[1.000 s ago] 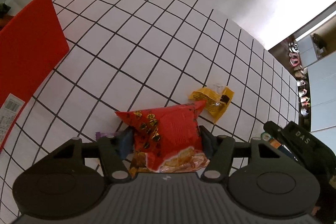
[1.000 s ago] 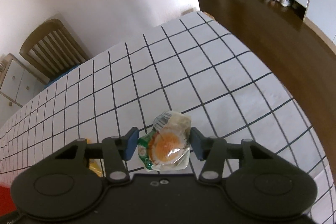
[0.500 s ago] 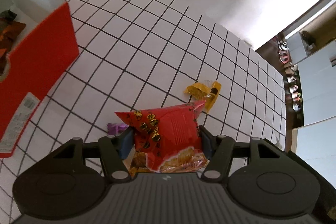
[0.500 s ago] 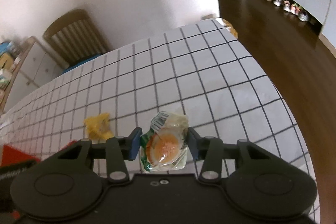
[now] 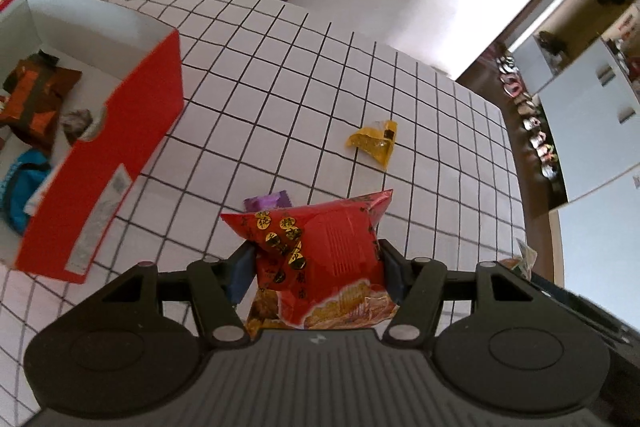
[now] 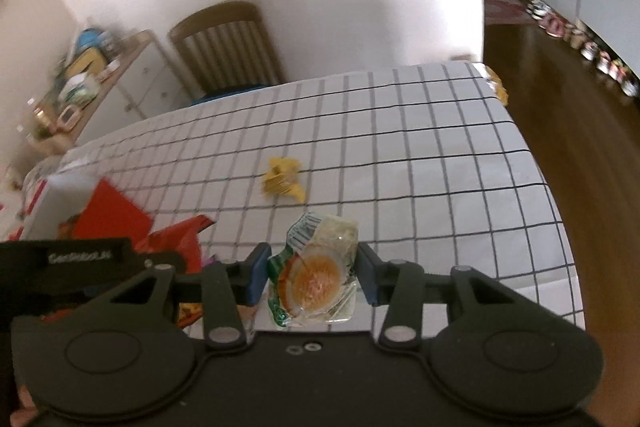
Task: Organize snacks
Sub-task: 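Carry chip bag and egg packet over the red box and lower them inside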
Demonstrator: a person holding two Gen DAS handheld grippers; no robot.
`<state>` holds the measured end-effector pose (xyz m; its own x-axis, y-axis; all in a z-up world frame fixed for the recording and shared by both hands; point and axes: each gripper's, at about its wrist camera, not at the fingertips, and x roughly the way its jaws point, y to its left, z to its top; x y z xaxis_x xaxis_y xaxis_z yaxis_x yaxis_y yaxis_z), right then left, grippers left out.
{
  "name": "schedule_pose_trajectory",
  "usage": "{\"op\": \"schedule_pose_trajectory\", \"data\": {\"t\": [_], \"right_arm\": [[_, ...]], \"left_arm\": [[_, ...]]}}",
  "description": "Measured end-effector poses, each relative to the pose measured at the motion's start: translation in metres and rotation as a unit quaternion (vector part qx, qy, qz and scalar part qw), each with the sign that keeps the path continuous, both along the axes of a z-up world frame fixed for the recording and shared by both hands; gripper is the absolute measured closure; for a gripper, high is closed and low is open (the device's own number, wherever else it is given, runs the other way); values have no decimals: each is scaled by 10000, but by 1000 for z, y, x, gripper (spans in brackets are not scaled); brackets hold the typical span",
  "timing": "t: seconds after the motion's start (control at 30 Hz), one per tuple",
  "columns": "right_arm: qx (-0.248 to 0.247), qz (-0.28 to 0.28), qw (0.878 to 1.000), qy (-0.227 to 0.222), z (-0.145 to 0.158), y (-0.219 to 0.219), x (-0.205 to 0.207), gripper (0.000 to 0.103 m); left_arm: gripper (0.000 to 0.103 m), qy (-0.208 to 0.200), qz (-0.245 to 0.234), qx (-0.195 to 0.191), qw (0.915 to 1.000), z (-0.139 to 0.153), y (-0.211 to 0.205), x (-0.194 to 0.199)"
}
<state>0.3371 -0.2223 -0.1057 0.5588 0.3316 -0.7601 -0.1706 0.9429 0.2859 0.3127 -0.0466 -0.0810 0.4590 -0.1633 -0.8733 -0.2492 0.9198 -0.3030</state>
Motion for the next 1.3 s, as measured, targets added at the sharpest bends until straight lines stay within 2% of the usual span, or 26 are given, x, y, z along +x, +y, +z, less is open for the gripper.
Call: {"op": "schedule_pose_trajectory", "data": {"t": [0.37, 0.73, 1.07, 1.3], "right_arm": [[-211, 906, 9949, -383, 37, 37, -48, 58], [-415, 1570, 9839, -742, 68, 92, -76, 58], [-534, 1724, 9799, -854, 75, 162, -76, 58], [-581, 1752, 9787, -903, 78, 211, -71, 58]], "left_arm": [[40, -210, -452, 140, 9987, 34, 34, -45], [40, -587, -762, 441, 9944, 68, 95, -61], [40, -721, -741, 506, 9934, 86, 172, -58], [40, -713, -639, 591, 9936, 85, 228, -52]]}}
